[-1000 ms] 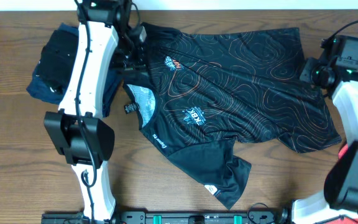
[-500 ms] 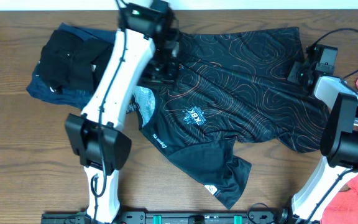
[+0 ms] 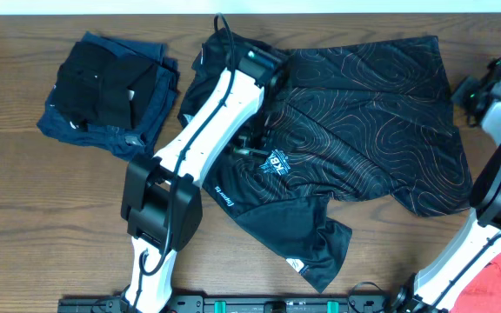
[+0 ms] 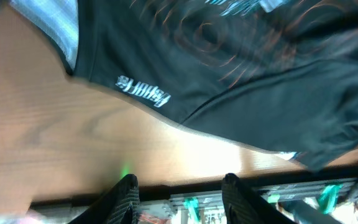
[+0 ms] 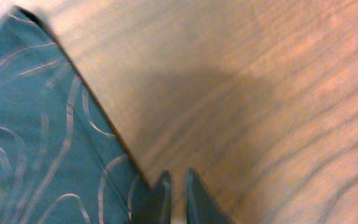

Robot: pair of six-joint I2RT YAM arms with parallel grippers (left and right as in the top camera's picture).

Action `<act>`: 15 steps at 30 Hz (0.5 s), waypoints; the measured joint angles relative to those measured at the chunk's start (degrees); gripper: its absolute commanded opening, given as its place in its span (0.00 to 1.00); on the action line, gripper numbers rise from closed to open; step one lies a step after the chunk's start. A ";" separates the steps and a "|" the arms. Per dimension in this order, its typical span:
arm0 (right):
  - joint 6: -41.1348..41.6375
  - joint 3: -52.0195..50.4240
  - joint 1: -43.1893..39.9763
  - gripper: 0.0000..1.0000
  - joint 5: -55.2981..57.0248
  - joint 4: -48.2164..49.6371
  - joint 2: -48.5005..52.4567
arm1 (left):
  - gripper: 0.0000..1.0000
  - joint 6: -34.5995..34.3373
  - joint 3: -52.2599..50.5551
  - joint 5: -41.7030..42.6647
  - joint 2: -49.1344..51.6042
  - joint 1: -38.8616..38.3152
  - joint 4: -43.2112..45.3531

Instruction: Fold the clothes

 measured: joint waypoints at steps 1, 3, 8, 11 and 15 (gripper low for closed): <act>-0.11 0.96 -0.22 0.33 -1.03 -0.72 0.00 | 0.46 -0.57 -1.86 -0.44 0.00 0.00 0.00; -1.11 2.97 -0.39 0.34 -3.82 -2.73 -0.09 | 0.46 -1.53 -5.60 -0.90 0.00 -0.02 0.07; -1.73 5.33 -0.39 0.35 -8.57 -7.82 -1.86 | 0.43 -3.21 -16.26 0.42 0.00 -0.42 5.64; -1.84 5.44 -0.42 0.35 -9.77 -10.16 -4.76 | 0.40 -4.94 -22.01 1.81 0.00 -0.76 9.88; -1.95 5.64 -0.39 0.36 -10.62 -12.66 -9.90 | 0.36 -6.62 -28.13 2.99 0.00 -1.05 15.80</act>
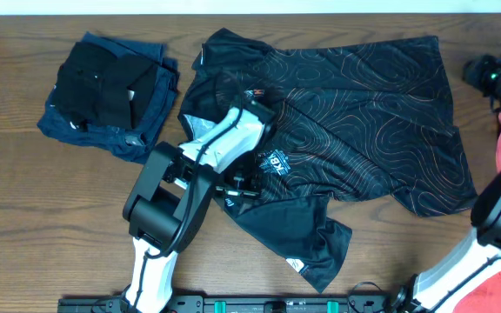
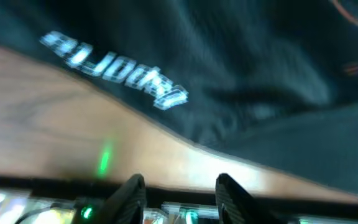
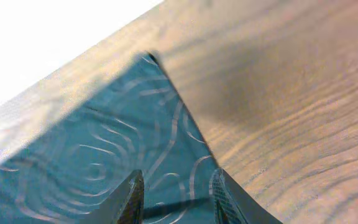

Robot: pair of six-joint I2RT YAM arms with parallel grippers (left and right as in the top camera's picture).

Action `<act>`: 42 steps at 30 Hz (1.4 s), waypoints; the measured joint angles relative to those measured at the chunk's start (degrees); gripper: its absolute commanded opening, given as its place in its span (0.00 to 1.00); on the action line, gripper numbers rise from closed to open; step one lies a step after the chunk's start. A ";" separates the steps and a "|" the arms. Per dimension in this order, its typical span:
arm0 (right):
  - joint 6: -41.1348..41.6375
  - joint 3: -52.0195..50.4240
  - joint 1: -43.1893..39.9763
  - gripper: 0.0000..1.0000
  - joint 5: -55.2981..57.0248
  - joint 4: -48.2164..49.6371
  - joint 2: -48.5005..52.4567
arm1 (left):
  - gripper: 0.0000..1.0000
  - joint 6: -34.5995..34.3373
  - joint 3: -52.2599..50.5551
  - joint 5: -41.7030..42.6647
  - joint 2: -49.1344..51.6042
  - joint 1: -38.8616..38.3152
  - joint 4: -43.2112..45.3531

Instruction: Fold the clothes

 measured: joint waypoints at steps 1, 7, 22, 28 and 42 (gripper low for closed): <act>-0.02 0.13 0.00 0.36 -0.11 -0.50 -1.09 | 0.34 -0.42 -1.51 0.28 0.00 0.00 1.90; -0.04 1.05 0.00 0.34 -2.14 -3.43 -4.09 | 0.13 -1.09 -8.83 2.29 -2.03 0.07 11.78; -1.70 0.76 3.37 0.38 -5.46 -7.39 -4.07 | 0.06 -9.16 -19.37 3.87 -6.36 16.20 10.75; -2.58 -2.14 7.17 0.40 1.25 -7.54 -4.00 | 0.06 -7.06 -20.61 0.44 -15.89 25.94 11.17; -1.81 -3.96 7.17 0.28 7.74 -14.60 -1.05 | 0.46 5.84 -20.63 2.82 -35.95 30.23 18.88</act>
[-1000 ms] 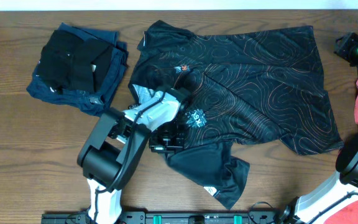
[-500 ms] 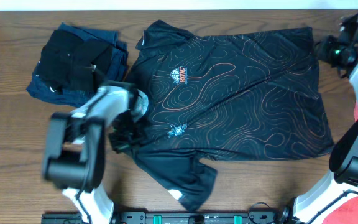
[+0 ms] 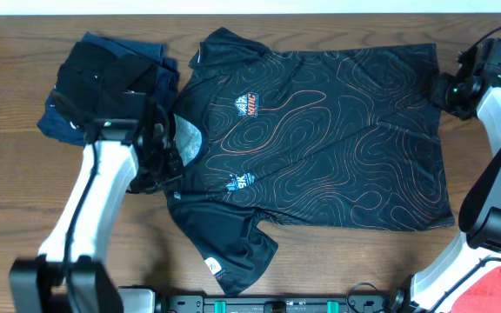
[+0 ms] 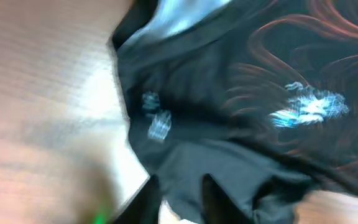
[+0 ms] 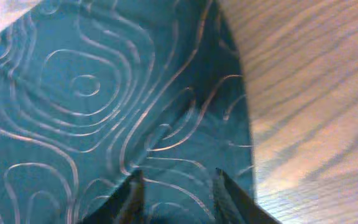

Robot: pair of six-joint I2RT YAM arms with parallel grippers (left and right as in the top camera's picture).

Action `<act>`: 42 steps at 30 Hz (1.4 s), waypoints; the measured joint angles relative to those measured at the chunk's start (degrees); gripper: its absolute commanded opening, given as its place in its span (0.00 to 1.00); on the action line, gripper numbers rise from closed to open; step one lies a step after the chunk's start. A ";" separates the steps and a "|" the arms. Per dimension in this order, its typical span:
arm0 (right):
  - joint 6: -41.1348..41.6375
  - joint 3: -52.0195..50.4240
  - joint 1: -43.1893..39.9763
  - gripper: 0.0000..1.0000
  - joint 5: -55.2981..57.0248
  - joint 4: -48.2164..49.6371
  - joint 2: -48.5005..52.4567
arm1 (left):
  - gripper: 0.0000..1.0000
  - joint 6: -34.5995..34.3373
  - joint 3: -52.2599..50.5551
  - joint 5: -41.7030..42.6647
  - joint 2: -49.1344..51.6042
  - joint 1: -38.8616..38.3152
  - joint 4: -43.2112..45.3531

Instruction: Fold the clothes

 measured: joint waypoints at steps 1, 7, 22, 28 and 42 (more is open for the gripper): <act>0.22 0.00 -0.26 0.28 0.57 0.31 0.11 | 0.56 1.11 0.00 1.09 -1.33 0.00 0.70; 0.76 -0.02 -1.11 0.18 2.54 5.88 4.68 | 0.67 3.67 0.02 5.49 -7.08 0.00 2.10; 13.00 0.17 -1.20 0.02 -5.29 32.83 16.92 | 0.77 4.79 0.00 9.31 -7.63 0.00 4.07; 14.01 -0.15 -2.23 0.37 -11.26 32.15 15.50 | 0.89 4.92 0.00 10.21 -7.63 0.00 7.43; 6.95 0.20 -11.91 0.25 -6.10 -22.49 -15.89 | 0.94 6.80 -0.09 10.82 -7.63 0.00 18.56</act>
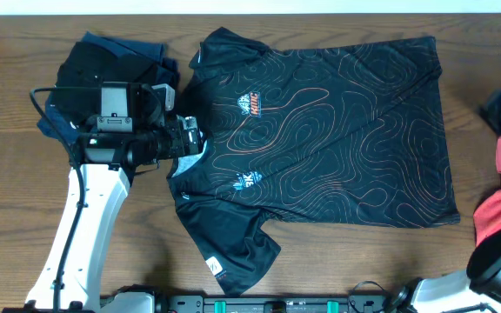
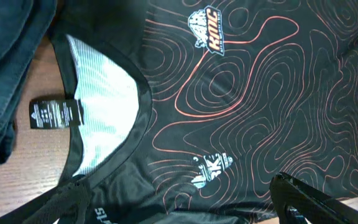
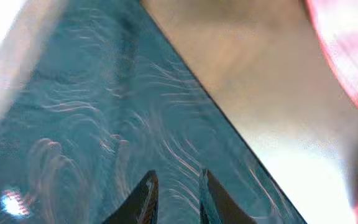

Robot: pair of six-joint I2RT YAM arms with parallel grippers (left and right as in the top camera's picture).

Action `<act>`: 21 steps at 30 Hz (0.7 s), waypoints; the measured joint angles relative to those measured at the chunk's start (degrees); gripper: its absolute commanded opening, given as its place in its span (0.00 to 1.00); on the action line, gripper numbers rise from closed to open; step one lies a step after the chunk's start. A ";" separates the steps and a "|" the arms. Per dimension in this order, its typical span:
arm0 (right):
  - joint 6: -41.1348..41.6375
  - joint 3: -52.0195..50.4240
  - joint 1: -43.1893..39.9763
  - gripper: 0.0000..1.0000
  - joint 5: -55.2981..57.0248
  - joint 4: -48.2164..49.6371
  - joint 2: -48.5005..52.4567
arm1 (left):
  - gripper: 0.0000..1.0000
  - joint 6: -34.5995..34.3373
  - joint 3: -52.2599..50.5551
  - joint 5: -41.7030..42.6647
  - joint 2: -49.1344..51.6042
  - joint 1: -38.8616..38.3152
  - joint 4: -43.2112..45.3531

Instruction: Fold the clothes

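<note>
A black T-shirt [image 1: 320, 139] with orange contour lines lies spread flat, front up, its collar [image 2: 114, 109] to the left and its hem to the right. My left gripper [image 1: 188, 139] hovers just over the collar; in the left wrist view its fingers [image 2: 73, 202] stand wide apart, open and holding nothing [image 2: 185, 208]. My right gripper [image 1: 498, 109] hangs at the table's right edge, off the shirt. In the blurred right wrist view its fingers [image 3: 145, 196] show a narrow gap with only the shirt's corner [image 3: 104, 124] beyond.
A pile of folded dark clothes [image 1: 111, 83] sits at the back left, beside the shirt's collar. A red garment lies at the right edge, near the shirt's hem. Bare wooden table [image 1: 355, 261] runs along the front.
My left gripper was at the shirt's left edge with its fingers close together; now it is over the collar and wide open. My right gripper has gone from the hem's far corner to the table's right edge.
The shirt first lay rumpled, my left arm stretched over it and my right gripper shut beside its far right corner. Then the left arm was drawn back over the lower left part. Later the shirt lay spread flat with both grippers at its edges. Now both are off it.
</note>
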 measured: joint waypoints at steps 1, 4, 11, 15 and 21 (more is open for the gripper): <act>0.04 -0.26 0.02 0.30 1.90 -1.92 0.20 | 0.94 0.37 0.00 0.00 0.00 0.00 0.13; -0.46 -4.57 0.13 0.41 6.51 -3.72 1.42 | 0.94 0.85 0.00 0.00 0.00 0.00 0.15; -1.46 -18.56 -0.26 0.45 12.13 -1.09 2.93 | 0.94 1.70 0.00 0.00 0.00 0.00 -0.50; -1.31 -22.08 -0.57 0.46 12.85 1.18 2.97 | 0.94 2.67 0.00 0.00 0.00 0.00 -0.57; 1.99 -29.68 -0.61 0.43 16.48 5.57 2.97 | 0.94 3.96 0.00 0.00 0.00 0.00 -0.76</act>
